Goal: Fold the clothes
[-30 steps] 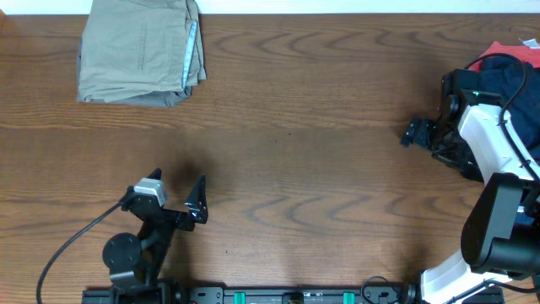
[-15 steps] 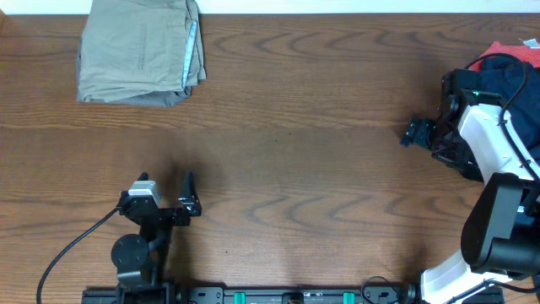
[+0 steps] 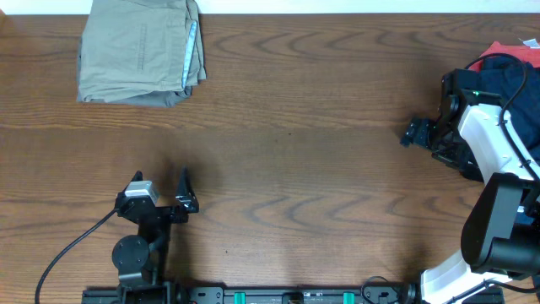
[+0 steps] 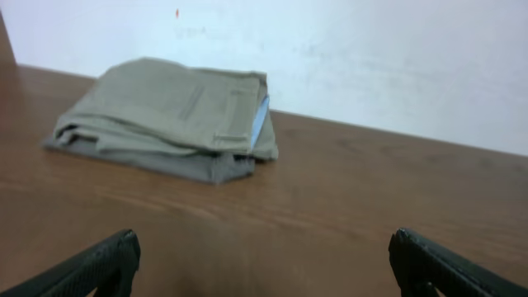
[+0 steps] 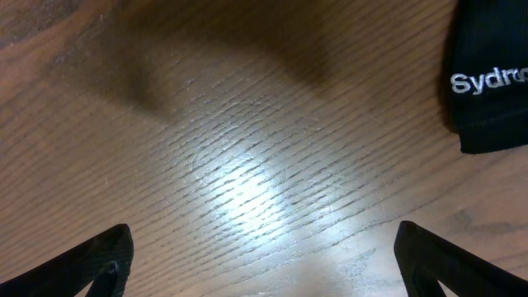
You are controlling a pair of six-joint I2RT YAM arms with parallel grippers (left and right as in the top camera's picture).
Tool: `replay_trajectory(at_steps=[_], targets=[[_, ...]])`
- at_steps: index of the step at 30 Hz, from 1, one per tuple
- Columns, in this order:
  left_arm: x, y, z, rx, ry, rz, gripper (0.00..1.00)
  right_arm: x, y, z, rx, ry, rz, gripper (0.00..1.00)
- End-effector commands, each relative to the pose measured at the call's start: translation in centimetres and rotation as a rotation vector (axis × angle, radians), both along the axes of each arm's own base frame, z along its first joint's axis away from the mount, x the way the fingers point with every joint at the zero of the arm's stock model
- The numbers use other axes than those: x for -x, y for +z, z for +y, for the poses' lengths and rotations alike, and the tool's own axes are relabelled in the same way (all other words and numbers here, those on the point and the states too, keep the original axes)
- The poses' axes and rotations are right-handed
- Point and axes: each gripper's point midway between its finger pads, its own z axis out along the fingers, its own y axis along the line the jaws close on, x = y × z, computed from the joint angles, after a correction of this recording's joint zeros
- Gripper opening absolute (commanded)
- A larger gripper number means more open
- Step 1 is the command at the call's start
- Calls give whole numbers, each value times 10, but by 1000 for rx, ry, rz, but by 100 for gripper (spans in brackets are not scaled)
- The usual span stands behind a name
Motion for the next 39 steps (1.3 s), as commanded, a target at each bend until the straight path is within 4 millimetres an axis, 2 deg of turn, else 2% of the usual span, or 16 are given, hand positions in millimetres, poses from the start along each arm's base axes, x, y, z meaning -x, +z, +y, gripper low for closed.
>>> replay_trajectory(at_steps=[1,3,6,12,39], targets=[[-1,8,2,-24,10,-54,98,-3,9,-3,14,-3,-26,99],[-1,16,2,-28,10,-85,98,-3,9,-3,14,-3,-26,99],[-1,12,2,-26,10,-68,98,-3,9,-3,14,-3,-26,99],[1,-19,2,-15,9,56,98,-3,9,-3,14,-3,-26,99],[1,-19,2,-14,9,60,98,-3,9,-3,14,-3,-26,99]])
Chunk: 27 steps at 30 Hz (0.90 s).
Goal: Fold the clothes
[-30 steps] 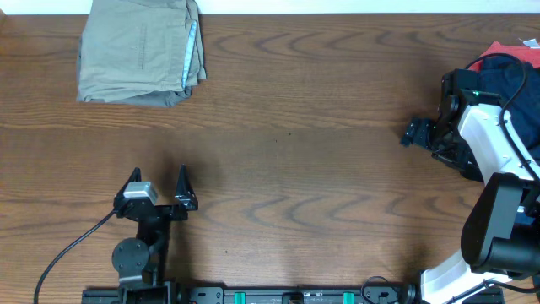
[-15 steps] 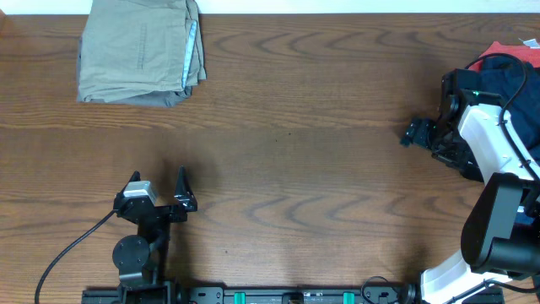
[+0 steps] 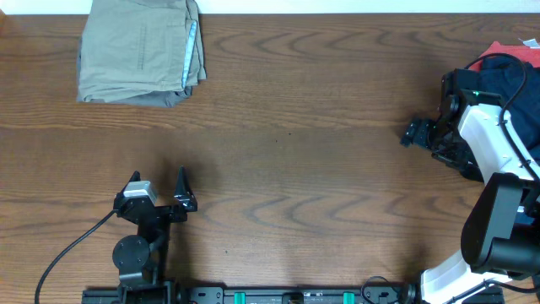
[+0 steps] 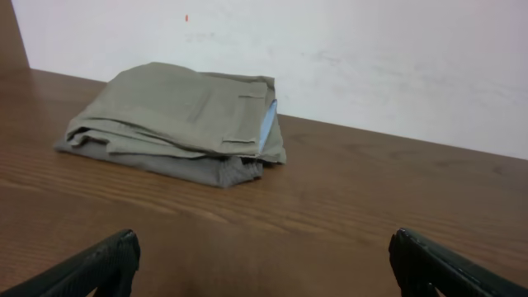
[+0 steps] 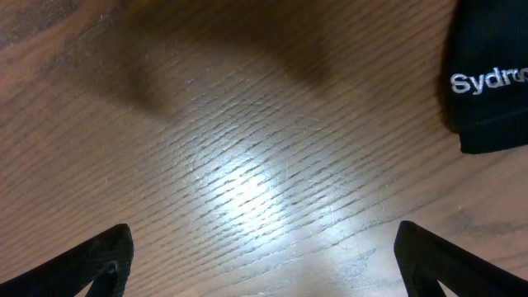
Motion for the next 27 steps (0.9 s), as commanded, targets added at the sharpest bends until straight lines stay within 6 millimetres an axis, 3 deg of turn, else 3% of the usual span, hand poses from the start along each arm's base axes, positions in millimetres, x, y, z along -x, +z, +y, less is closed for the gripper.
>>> replay_trajectory(at_steps=[1,19,23,27], targets=[[1,-14,-2,-11,-14,49,98,-3,9,-3,14,-3,-26,99],[1,-14,-2,-11,-14,49,98,-4,12,-1,16,3,-35,99],[1,-14,-2,-11,-14,49,98,-6,27,7,21,27,-81,99],[1,-14,-2,-11,-14,49,98,-7,57,21,30,69,-175,99]])
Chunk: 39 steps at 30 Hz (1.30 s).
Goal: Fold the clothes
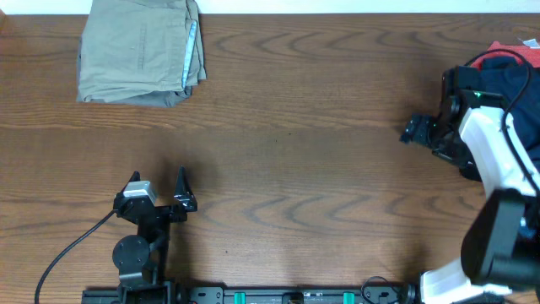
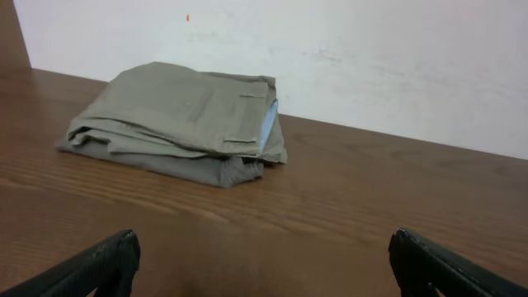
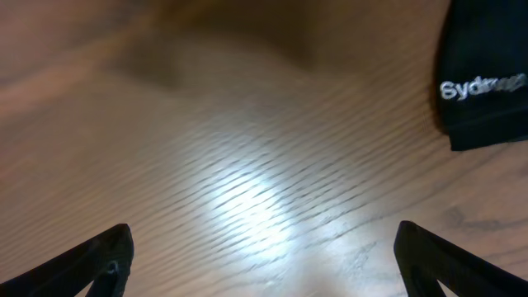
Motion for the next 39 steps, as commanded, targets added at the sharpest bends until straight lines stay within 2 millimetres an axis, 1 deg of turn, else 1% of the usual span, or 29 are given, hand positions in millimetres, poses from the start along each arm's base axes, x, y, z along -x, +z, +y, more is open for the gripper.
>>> replay_trajectory(at_steps=[1,6,8,11,14,17,21,26,29,32,35,39], targets=[[1,-14,-3,-11,-17,48,98,-2,40,16,21,51,-123,99],[1,-14,-3,-11,-17,48,98,4,85,43,23,128,-266,99],[1,-14,-3,-11,-17,48,98,9,102,53,25,163,-325,99],[1,-14,-3,-11,-17,48,98,20,125,63,29,195,-404,99],[1,-14,-3,-11,-17,48,98,31,144,67,25,210,-474,99],[1,-14,-3,-11,-17,48,98,44,160,66,26,209,-543,99],[1,-14,-3,-11,-17,48,98,61,176,64,29,205,-615,99],[1,-14,-3,-11,-17,48,98,83,182,58,41,191,-692,99],[1,-14,-3,-11,-17,48,98,92,177,56,43,182,-759,99],[1,-14,-3,-11,-17,48,98,96,166,55,42,179,-827,99],[1,-14,-3,-11,-17,48,98,99,145,56,37,180,-891,99],[1,-14,-3,-11,-17,48,98,101,124,58,26,184,-987,99]])
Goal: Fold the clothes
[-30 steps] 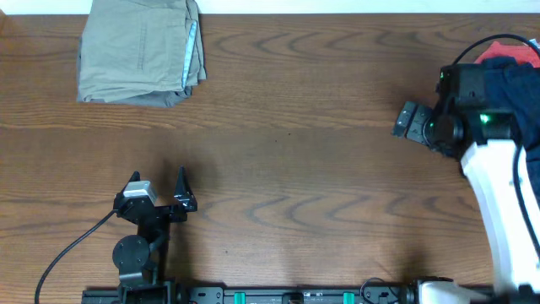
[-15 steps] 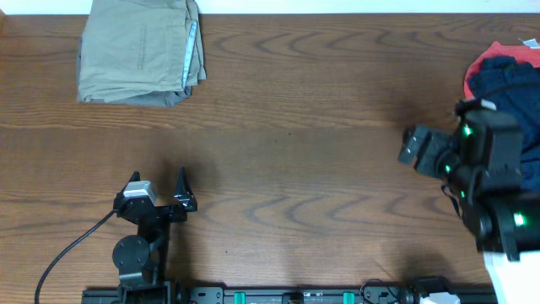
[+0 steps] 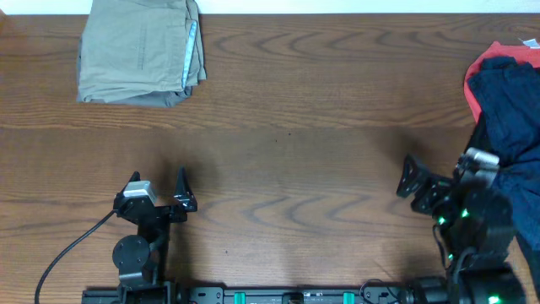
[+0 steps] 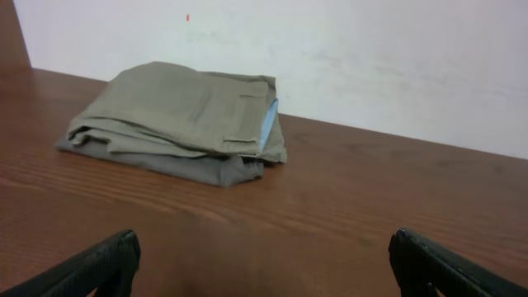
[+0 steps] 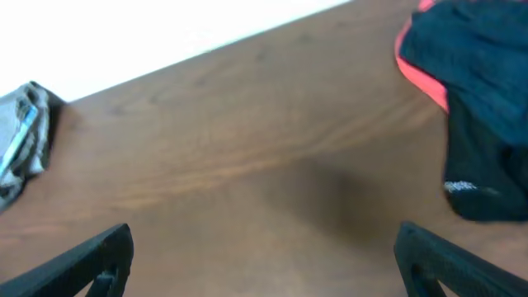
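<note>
Folded khaki trousers (image 3: 139,51) lie at the table's far left corner, and show in the left wrist view (image 4: 177,120) and small at the left edge of the right wrist view (image 5: 21,140). An unfolded pile of navy clothing (image 3: 510,101) on a red garment (image 3: 474,80) sits at the right edge, also in the right wrist view (image 5: 483,74). My left gripper (image 3: 159,179) rests open near the front left, nothing between its fingertips (image 4: 99,262). My right gripper (image 3: 419,187) stands open at the front right, short of the pile, with its jaws empty.
The brown wooden table (image 3: 295,143) stretches between the trousers and the pile. A white wall (image 4: 371,58) runs along its far edge. A black cable (image 3: 67,249) trails from the left arm's base.
My right arm has drawn back from beside the navy pile toward the front right. Its camera now looks across the table instead of down at the wood. The left arm has not moved.
My left gripper sat open at the front left facing the folded trousers, shifting only slightly at first. My right gripper hung open low over the wood next to the navy garment, drifted a little, and now stands back near the front edge, still empty.
</note>
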You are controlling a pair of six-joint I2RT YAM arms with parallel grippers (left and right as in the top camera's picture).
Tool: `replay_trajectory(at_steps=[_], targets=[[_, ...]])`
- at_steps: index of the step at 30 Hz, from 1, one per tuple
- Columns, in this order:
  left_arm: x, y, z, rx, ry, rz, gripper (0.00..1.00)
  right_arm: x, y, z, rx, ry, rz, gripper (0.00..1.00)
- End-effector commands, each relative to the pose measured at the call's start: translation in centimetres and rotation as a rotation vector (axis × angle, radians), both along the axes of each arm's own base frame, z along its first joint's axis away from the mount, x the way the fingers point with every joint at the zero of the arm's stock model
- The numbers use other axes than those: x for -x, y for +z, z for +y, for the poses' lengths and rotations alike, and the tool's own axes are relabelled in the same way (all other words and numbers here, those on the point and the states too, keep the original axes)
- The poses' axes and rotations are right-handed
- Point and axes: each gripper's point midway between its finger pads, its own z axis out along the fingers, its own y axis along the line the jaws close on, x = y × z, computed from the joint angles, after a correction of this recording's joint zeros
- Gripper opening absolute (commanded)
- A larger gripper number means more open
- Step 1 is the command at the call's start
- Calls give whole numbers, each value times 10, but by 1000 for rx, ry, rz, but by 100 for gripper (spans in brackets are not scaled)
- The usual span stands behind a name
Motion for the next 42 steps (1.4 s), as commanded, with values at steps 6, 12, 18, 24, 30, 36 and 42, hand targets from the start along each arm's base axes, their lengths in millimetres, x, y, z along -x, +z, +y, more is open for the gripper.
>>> replay_trajectory(at_steps=[6,12,18,24,30,36,42], targets=[[1,-14,-3,-11,-18,46,98,4,-35,5,-12,36,-175,99],[1,-14,-3,-11,-18,46,98,5,-54,5,-20,36,-253,99],[1,-14,-3,-11,-18,46,98,-2,-64,3,-32,23,-297,99],[1,-14,-3,-11,-18,46,98,-8,-45,1,-38,10,-412,99],[1,-14,-3,-11,-18,46,98,-9,-20,3,-37,28,-541,99],[1,-14,-3,-11,-18,46,98,-10,-38,3,-33,26,-467,99],[1,-14,-3,-11,-18,46,98,-9,-57,10,-7,75,-390,99]])
